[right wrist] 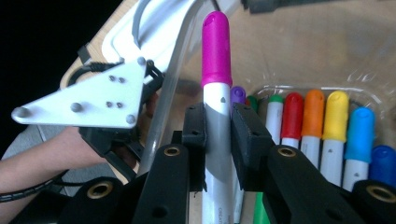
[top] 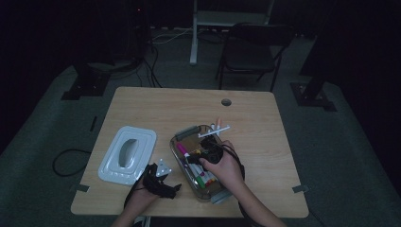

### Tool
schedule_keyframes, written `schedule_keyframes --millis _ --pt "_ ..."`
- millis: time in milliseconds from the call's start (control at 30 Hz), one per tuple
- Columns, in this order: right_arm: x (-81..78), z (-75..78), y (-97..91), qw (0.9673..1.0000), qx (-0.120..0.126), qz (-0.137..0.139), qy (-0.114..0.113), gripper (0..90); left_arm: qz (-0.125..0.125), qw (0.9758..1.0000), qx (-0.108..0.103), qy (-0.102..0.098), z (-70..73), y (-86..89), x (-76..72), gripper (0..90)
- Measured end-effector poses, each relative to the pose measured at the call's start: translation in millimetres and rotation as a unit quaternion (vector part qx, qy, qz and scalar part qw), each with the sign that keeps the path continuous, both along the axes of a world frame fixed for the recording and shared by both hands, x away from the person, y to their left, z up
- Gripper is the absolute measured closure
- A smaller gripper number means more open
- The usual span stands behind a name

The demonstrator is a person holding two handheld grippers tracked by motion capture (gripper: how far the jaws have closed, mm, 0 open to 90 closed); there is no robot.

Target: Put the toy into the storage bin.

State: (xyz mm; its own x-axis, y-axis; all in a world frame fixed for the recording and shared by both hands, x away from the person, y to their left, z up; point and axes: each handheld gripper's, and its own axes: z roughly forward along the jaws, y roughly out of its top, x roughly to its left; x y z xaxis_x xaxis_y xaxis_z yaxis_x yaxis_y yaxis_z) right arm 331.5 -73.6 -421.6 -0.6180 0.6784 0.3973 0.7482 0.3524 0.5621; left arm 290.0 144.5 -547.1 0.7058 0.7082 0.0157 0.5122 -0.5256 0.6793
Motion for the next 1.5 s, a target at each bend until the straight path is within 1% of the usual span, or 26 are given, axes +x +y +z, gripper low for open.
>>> schedule_keyframes --millis 33,233,300,333,433,500,533,633,667,733,833,867,900,933,1000,1100,1167,1200,1233,1267,1300,1333,1367,1400,1467,1500 --pt "0.7 -5.3 5.0 0.9999 -0.009 0.004 0.007 76.5 0.0 1.0 0.0 0.001 0.1 0.0 0.0 0.5" --pt "3.9 -14.0 11.5 0.9994 -0.026 0.009 0.022 76.5 0.0 1.0 0.0 0.0 0.0 0.0 -0.1 0.5" --pt "7.9 -18.0 14.6 0.9983 -0.039 0.015 0.039 76.5 0.0 1.0 0.0 0.0 0.0 -0.1 -0.1 0.5" --pt "9.4 -19.5 16.0 0.9977 -0.047 0.02 0.044 76.5 0.0 1.0 0.0 0.0 0.0 -0.1 -0.1 0.5" --pt "13.3 -24.1 19.1 0.9966 -0.056 0.024 0.056 76.5 0.0 1.0 0.0 0.0 0.0 -0.1 -0.1 0.5" --pt "14.9 -26.9 21.0 0.996 -0.057 0.025 0.064 76.4 0.001 1.0 0.0 0.0 0.0 -0.1 -0.1 0.5" --pt "14.9 -26.9 21.0 0.996 -0.057 0.025 0.064 76.4 0.001 1.0 0.0 0.0 0.0 -0.1 -0.1 0.5" --pt "17.8 -34.8 25.0 0.9939 -0.075 0.03 0.075 76.3 0.0 1.0 -0.001 0.0 0.0 -0.1 -0.1 0.5" --pt "17.8 -34.8 25.0 0.9939 -0.075 0.03 0.075 76.3 0.0 1.0 0.0 0.0 0.0 0.0 -0.1 0.5" --pt "19.7 -37.7 25.9 0.9932 -0.087 0.027 0.073 76.2 0.0 1.0 -0.001 0.0 0.0 -0.1 -0.1 0.5" --pt "21.0 -38.2 26.0 0.9926 -0.089 0.028 0.078 75.9 0.0 1.0 -0.001 0.0 0.0 -0.1 -0.1 0.5" --pt "21.8 -40.5 27.1 0.9916 -0.097 0.03 0.08 75.6 0.0 1.0 -0.001 0.0 -0.1 -0.1 -0.1 0.5" --pt "21.8 -40.5 27.1 0.9916 -0.097 0.03 0.08 75.6 0.0 1.0 0.0 0.0 -0.1 -0.1 -0.1 0.5" --pt "21.6 -42.2 27.8 0.9905 -0.104 0.034 0.083 74.6 0.0 1.0 -0.001 0.0 -0.1 -0.1 -0.1 0.5" --pt "21.9 -42.9 26.9 0.9908 -0.103 0.033 0.081 72.0 0.0 1.0 0.0 0.0 -0.1 -0.1 -0.1 0.5" --pt "22.2 -42.3 24.9 0.9913 -0.101 0.032 0.077 71.4 0.0 1.0 0.0 0.0 0.0 -0.1 -0.1 0.5" --pt "22.2 -40.2 21.8 0.9924 -0.092 0.032 0.075 69.9 0.0 1.0 -0.001 0.0 -0.1 -0.1 -0.1 0.5" --pt "21.8 -36.5 17.6 0.9944 -0.084 0.03 0.057 68.0 0.0 1.0 -0.001 0.0 0.0 -0.1 -0.1 0.5" --pt "21.8 -36.5 17.6 0.9944 -0.084 0.03 0.057 68.0 0.0 1.0 -0.001 0.0 0.0 -0.1 -0.1 0.5" --pt "21.8 -34.2 14.9 0.9952 -0.078 0.029 0.053 67.8 0.0 1.0 0.0 0.0 0.0 -0.1 -0.1 0.5" --pt "20.6 -26.8 7.8 0.9972 -0.06 0.029 0.035 64.9 0.0 1.0 0.0 0.0 0.0 -0.1 -0.1 0.5" --pt "20.1 -23.9 5.0 0.9977 -0.055 0.028 0.029 63.2 0.0 1.0 0.0 0.0 0.0 -0.1 -0.1 0.5" --pt "20.1 -23.9 5.0 0.9977 -0.055 0.028 0.029 63.2 0.0 1.0 0.0 0.0 0.0 -0.1 0.0 0.5" --pt "19.5 -19.9 0.6 0.9984 -0.045 0.03 0.017 62.9 0.0 1.0 0.0 0.0 0.0 -0.1 0.0 0.5" --pt "17.9 -10.5 -10.0 0.9995 -0.019 0.025 0.007 61.1 0.0 1.0 0.0 0.001 0.1 0.0 0.0 0.5" --pt "16.8 -1.0 -21.3 0.9996 -0.003 0.02 -0.019 57.6 0.0 1.0 0.0 0.0 0.0 -0.1 0.0 0.5"
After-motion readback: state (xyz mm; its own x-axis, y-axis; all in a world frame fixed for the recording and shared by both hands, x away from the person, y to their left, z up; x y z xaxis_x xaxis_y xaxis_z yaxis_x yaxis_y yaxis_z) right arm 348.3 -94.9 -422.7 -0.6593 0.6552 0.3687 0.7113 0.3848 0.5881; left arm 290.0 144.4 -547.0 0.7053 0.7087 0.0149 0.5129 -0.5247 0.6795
